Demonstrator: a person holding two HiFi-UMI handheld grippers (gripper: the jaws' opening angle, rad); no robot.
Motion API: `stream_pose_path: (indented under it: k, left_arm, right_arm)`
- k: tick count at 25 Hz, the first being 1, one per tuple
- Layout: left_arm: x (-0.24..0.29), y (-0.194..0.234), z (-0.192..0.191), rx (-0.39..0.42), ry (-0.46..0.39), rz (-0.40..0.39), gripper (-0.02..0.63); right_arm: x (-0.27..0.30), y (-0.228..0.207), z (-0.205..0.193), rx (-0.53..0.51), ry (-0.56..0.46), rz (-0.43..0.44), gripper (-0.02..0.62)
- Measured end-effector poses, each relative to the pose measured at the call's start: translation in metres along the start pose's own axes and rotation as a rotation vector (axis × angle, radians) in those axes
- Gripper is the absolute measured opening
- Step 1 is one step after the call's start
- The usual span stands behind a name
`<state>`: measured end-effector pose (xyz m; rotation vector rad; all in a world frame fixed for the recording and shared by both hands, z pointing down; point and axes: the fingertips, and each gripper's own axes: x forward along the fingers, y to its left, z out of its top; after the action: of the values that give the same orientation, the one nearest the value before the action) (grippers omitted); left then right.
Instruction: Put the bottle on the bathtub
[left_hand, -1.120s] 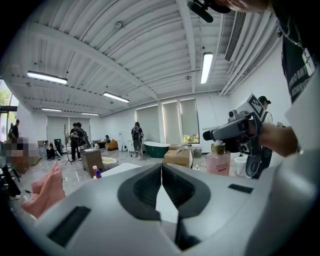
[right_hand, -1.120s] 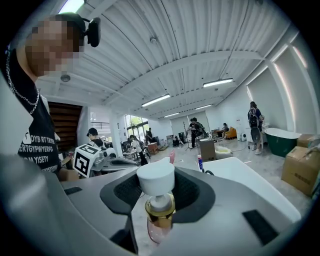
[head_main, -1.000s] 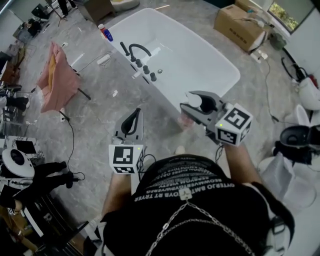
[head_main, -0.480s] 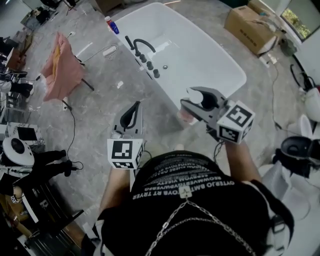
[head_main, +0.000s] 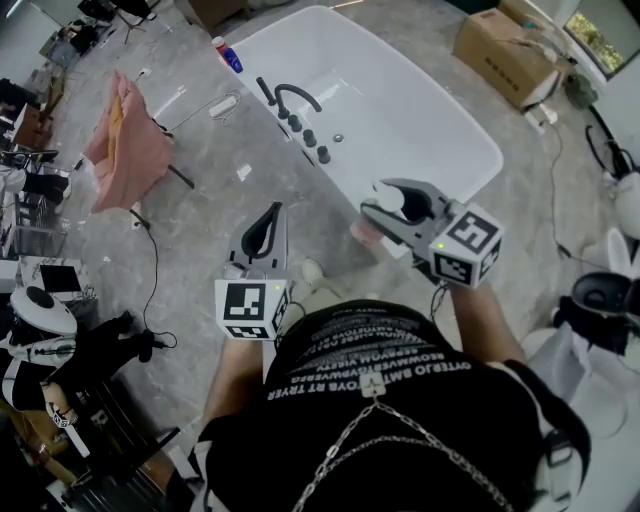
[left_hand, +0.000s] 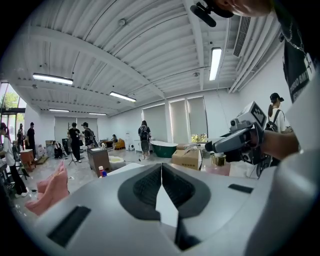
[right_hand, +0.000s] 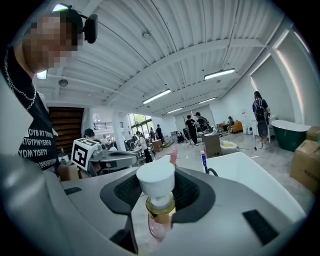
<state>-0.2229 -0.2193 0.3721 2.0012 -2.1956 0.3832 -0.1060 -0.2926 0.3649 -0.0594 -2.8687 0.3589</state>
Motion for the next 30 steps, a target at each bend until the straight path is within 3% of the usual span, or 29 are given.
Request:
stream_pose_path:
  k: [6,12,30]
  left_arm:
    - [0.008,0.034,-0.006,-0.004,0.021,-0.011,0.006]
    - [0.019,0.063,-0.021,-0.004,0.047,-0.018,0.006]
    - [0.072,0.093,-0.045,-0.039,0.097,-0.088,0.006]
  right_arm:
    - [0.031,-0.017,-0.002,-0.006,0.027,-0.052,0.155]
    - [0.055,-0.057,-0.017,0.085,-0.001,-0.141,0.155]
    - [0.11,-0.158,-0.138,0.2,0.21,-0.357,0.155]
